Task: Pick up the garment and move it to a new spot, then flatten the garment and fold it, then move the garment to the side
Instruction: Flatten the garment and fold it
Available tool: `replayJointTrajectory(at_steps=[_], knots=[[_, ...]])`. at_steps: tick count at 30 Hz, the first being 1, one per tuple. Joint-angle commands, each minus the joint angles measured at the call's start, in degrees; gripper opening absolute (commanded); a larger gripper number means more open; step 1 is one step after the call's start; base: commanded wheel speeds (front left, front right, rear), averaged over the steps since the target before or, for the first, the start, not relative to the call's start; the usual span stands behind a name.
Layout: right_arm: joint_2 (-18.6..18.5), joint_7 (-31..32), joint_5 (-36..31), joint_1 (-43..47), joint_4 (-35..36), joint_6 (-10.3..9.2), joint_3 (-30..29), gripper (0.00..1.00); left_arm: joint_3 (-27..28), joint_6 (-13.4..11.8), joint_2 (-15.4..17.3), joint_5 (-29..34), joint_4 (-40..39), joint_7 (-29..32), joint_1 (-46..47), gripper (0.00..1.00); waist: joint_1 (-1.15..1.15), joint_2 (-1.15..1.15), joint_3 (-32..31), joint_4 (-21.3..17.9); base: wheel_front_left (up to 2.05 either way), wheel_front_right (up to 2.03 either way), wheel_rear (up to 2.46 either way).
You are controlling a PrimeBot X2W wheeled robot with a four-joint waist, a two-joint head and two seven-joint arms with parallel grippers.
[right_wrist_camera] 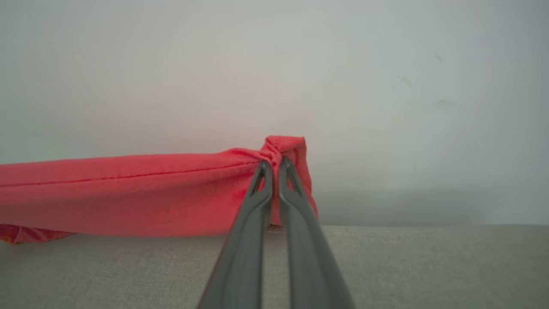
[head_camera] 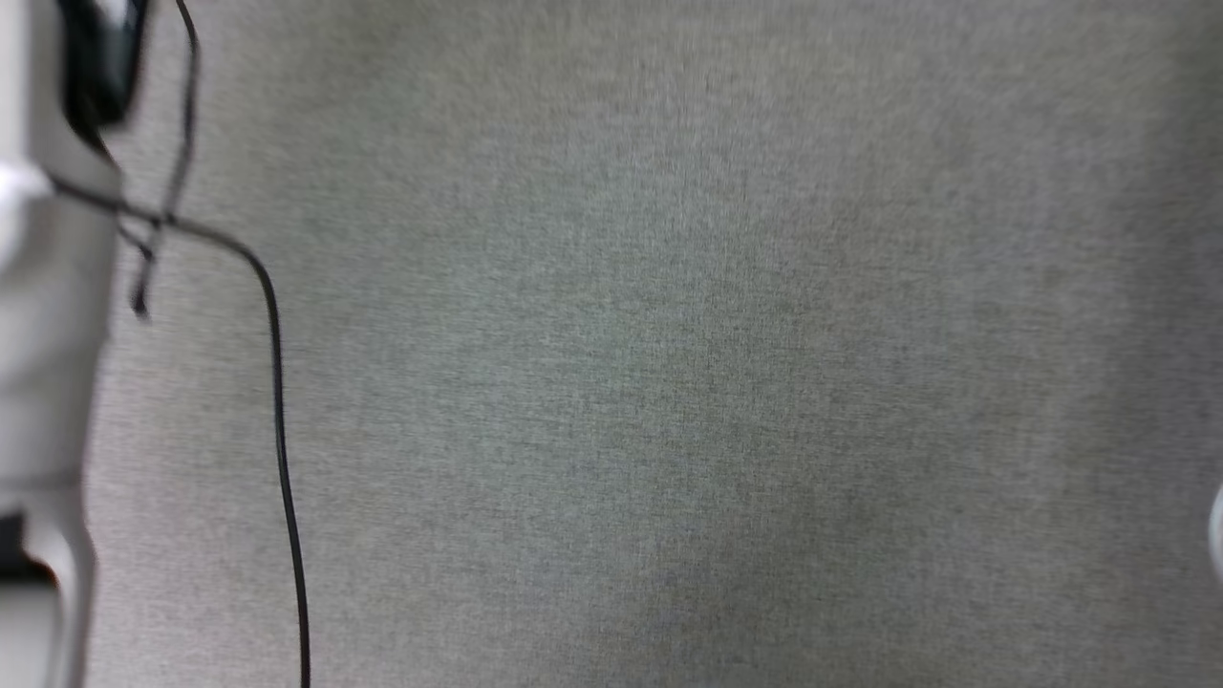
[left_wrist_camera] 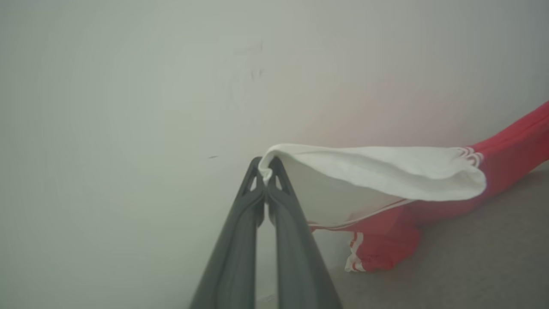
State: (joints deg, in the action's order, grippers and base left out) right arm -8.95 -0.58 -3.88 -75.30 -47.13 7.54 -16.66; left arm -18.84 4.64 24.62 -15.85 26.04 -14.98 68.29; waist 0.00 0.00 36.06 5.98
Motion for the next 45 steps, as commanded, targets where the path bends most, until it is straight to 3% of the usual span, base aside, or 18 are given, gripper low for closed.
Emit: replayJointTrajectory(at_steps=[1,6,14,28,35,45], knots=[[0.01,-0.77,1.15,2.52,-0.57,-0.11,0.49,0.00,0.02,0.37,-0.67,0.16,-0.58,-0.28,-3.05,0.00,0.00,0.00,-3.37,-0.08,0.00,0.00,0.00],[-0.62,-1.11,4.88,9.06,-2.07,-0.10,3.31,0.00,-0.14,0.40,-1.09,0.48,-2.36,-0.28,-12.33,0.00,0.00,0.00,-7.92,-0.35,0.00,0.00,0.00],[-2.96,1.17,16.62,24.20,-4.02,-0.10,12.01,0.00,-1.45,0.01,-2.30,-1.16,-2.49,-0.29,-31.58,0.00,0.00,0.00,-17.60,0.09,0.00,0.00,0.00],[-6.15,9.34,31.53,41.72,-1.55,-0.10,18.96,0.00,-6.01,0.59,-0.60,-3.57,-5.19,3.95,-51.24,0.00,0.00,0.00,-27.95,-0.46,0.00,0.00,0.00],[-9.25,14.98,39.41,51.07,4.82,-0.10,22.90,0.00,-6.24,0.04,2.66,-5.72,-11.82,7.92,-59.66,0.00,0.00,0.00,-32.54,-1.35,0.00,0.00,0.00],[-15.92,22.44,47.73,65.76,19.58,-0.10,27.63,0.00,-6.96,-0.27,8.84,-10.68,-25.99,17.67,-73.68,0.00,0.00,0.00,-37.16,-1.51,0.00,0.00,0.00]])
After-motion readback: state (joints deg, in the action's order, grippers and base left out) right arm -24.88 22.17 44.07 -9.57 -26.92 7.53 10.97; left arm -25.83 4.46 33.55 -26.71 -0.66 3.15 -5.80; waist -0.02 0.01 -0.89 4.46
